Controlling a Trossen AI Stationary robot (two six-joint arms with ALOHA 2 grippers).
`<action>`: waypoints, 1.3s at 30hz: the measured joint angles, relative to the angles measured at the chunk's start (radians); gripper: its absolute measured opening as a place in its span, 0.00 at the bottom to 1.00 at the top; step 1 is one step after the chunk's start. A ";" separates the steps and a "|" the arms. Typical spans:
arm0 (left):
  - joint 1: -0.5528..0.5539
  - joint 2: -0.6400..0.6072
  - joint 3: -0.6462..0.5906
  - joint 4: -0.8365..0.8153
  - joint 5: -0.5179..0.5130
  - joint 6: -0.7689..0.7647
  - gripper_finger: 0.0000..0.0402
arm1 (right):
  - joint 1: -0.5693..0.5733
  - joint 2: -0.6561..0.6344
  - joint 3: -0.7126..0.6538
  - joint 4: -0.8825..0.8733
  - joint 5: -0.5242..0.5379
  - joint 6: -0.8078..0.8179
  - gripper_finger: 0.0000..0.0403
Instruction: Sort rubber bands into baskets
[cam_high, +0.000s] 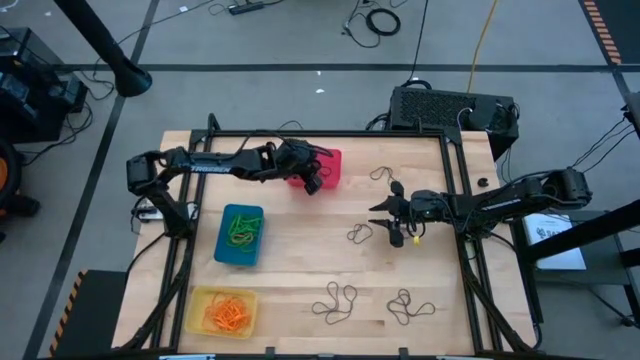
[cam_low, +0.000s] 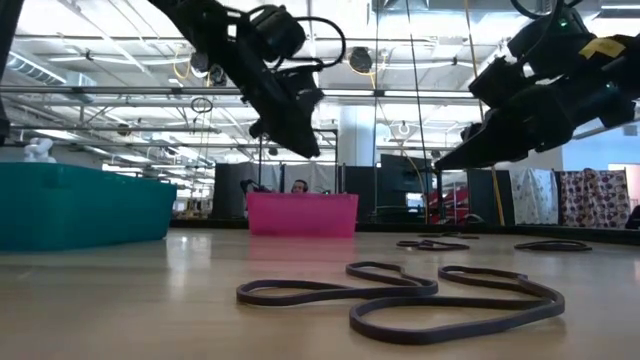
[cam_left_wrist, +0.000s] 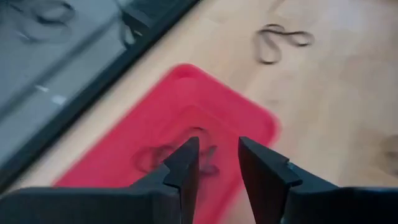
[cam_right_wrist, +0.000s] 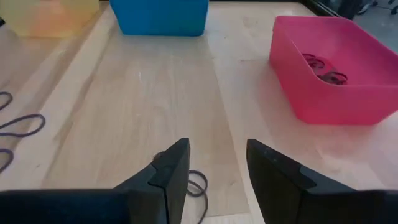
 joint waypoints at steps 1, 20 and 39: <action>-0.004 -0.009 0.011 -0.027 0.039 -0.027 0.29 | 0.000 -0.001 0.003 -0.003 -0.001 0.000 0.38; -0.622 0.138 0.024 0.284 0.189 -0.070 0.29 | 0.231 -0.001 0.057 -0.031 -0.160 0.000 0.18; -0.789 0.487 0.423 -0.080 0.145 -0.338 0.29 | 0.512 0.001 0.057 -0.032 -0.047 0.118 0.00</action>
